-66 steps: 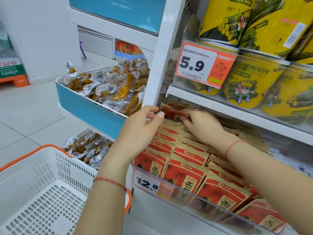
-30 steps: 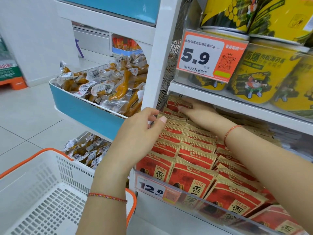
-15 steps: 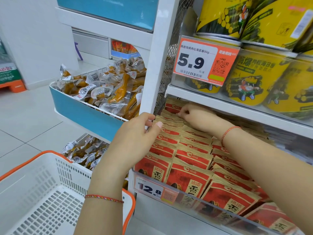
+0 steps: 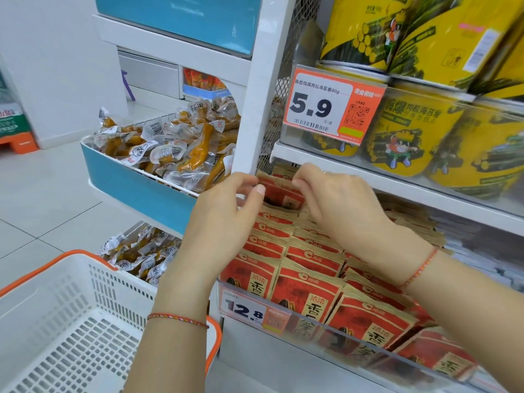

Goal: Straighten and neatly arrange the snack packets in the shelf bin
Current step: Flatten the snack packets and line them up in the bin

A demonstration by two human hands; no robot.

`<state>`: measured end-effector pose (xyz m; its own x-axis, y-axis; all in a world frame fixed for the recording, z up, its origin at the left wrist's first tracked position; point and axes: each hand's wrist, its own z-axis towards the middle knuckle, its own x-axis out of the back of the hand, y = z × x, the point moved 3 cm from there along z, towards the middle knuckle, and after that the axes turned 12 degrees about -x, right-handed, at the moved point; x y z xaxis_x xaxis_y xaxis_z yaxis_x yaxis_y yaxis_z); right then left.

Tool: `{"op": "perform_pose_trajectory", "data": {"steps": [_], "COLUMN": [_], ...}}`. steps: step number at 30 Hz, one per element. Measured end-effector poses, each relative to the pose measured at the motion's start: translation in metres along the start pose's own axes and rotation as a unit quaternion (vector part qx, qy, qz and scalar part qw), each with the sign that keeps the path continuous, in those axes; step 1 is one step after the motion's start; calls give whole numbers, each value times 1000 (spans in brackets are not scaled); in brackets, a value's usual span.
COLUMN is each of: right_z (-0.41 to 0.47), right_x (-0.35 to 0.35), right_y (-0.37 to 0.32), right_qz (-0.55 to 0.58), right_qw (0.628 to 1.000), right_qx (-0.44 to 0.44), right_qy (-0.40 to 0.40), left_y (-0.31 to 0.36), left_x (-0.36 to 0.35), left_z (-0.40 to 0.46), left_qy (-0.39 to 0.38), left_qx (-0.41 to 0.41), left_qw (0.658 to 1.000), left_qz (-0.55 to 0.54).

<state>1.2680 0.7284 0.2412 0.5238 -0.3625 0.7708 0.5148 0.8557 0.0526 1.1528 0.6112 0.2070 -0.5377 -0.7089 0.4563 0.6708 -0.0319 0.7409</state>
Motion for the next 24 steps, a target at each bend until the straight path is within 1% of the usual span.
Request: {"op": "perform_pose_trajectory", "data": {"steps": [2,4,7,9,11,13,14,15,16,18,19,21,24], "right_z": [-1,-2,-6,-7,-10,-14,-16,-18,-19,-21,-22,-24,-27], "right_x": [13,29,55,73,88,96,96,93,89,75,70,62,57], "right_y": [4,5,2,2,3,6,7,9,12,15,16,16,15], "right_qz": [31,58,115,176,264,342,385,440,501,597,615,622,639], "right_qw": [999,995,983,968,943,913,893,865,826,740,717,708,699], "right_qx": [-22,-38,-59,-78,-98,-123,-144,-174,-213,-301,-326,-334,-318], "right_qy": [36,77,131,162,176,184,182,170,146,70,34,-19,-42], "left_y": [4,7,12,20,32,42,45,47,48,46,45,42,37], "left_x": [2,2,-3,-4,-5,-8,-11,-14,-17,-23,-25,-26,-27], "left_z": [0,-1,-2,-4,-7,-9,-10,-11,-12,-14,-14,-14,-13], "left_qy": [44,57,31,9,-15,-26,-26,-23,-21,-14,-7,11,19], "left_qx": [-11,-19,-31,-44,-47,-56,-60,-59,-53,-23,-6,23,55], "left_qw": [998,996,995,990,977,965,961,957,954,948,943,930,918], "left_qz": [-41,-69,-90,-133,-206,-254,-270,-284,-294,-317,-334,-367,-392]}}
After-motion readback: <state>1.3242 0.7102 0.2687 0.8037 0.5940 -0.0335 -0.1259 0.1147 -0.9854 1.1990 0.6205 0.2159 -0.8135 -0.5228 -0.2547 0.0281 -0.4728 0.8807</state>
